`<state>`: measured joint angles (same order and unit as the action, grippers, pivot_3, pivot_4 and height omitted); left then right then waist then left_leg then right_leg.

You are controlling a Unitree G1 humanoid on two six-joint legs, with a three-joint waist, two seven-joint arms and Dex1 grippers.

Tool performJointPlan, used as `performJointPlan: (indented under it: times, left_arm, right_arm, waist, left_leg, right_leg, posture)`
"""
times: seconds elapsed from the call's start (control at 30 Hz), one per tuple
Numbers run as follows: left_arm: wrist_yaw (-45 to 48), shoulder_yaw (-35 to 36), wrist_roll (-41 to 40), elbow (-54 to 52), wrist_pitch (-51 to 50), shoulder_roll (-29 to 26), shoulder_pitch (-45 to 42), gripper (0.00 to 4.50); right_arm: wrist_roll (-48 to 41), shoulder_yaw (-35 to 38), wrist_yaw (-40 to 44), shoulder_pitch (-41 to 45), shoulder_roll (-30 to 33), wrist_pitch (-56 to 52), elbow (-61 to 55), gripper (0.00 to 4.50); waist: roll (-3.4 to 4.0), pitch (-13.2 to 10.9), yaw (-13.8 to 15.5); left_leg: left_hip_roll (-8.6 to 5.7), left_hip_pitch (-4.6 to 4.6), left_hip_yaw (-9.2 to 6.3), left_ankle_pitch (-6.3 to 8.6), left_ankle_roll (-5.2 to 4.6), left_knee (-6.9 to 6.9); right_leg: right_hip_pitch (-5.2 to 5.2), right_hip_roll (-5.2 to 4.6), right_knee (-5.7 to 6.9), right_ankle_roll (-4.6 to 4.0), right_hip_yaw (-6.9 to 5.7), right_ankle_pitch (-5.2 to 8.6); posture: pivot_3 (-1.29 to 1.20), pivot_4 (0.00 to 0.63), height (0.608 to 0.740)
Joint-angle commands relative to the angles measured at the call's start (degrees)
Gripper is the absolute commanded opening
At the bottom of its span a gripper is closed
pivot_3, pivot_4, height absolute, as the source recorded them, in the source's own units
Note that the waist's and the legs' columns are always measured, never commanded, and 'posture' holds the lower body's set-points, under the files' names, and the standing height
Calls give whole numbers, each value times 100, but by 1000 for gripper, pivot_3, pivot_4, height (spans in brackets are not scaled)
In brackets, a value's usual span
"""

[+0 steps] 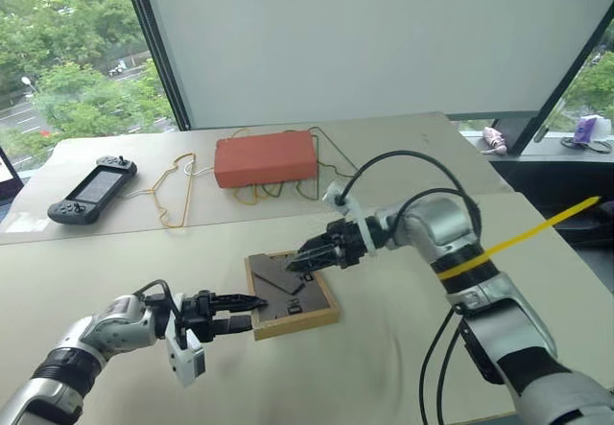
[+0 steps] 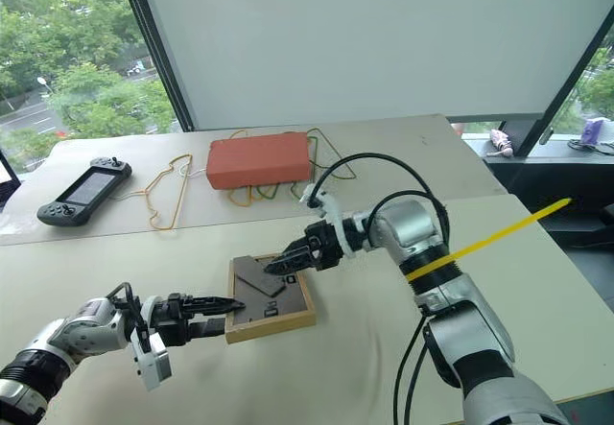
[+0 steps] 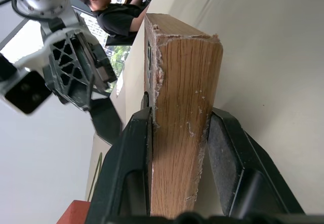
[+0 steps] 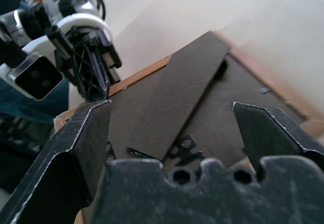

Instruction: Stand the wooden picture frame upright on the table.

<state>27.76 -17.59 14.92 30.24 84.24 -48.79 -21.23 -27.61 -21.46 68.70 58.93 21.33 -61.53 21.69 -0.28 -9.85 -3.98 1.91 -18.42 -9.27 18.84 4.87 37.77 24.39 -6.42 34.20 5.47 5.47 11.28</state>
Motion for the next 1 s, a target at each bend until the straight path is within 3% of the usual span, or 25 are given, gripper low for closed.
performJointPlan:
  times: [0.03, 0.27, 0.63, 0.8, 1.0]
  left_arm:
    - [-24, -11, 231, -7, 115, 55, 44, 1151]
    - [-127, 39, 393, -17, 109, 126, 50, 1151]
    - [-301, 115, 518, -31, 31, 131, 73, 1151]
    - [-377, 117, 195, -191, -263, 117, -72, 1151]
    - [-244, 33, -431, -578, -731, -8, -381, 1151]
  right_arm:
    - [136, -136, 319, 227, -118, 127, 401, 4465]
    - [193, -269, 577, 312, -610, 64, 522, 4465]
    - [-645, 1020, 68, 120, -359, -703, -940, 4465]
    - [-546, 1127, -363, -480, 69, -730, -1465, 4465]
    - [-110, 1585, -446, -1277, 1432, 137, -1337, 4465]
  waist:
    - [0, 0, 0]
    - [2, 1, -12]
    - [3, 0, -8]
    - [2, 0, -13]
    - [1, 0, 25]
  left_leg:
    - [0, 0, 0, 0, 0, 0]
    - [1, 3, 0, -1, 2, 0]
    - [1, -7, -5, -6, 11, 2]
    - [1, -23, -1, -6, 11, 2]
    - [-3, -63, -3, -11, 20, 11]
  right_leg:
    - [0, 0, 1, 0, 0, 0]
    - [3, 0, 2, 0, -1, 0]
    - [21, -1, 56, 0, -7, 0]
    - [49, -2, 72, 0, -8, 0]
    - [83, -7, 76, -2, -10, -1]
  posture:
    - [0, 150, 740]
    - [0, 150, 740]
    - [0, 150, 740]
    - [0, 150, 740]
    - [0, 150, 740]
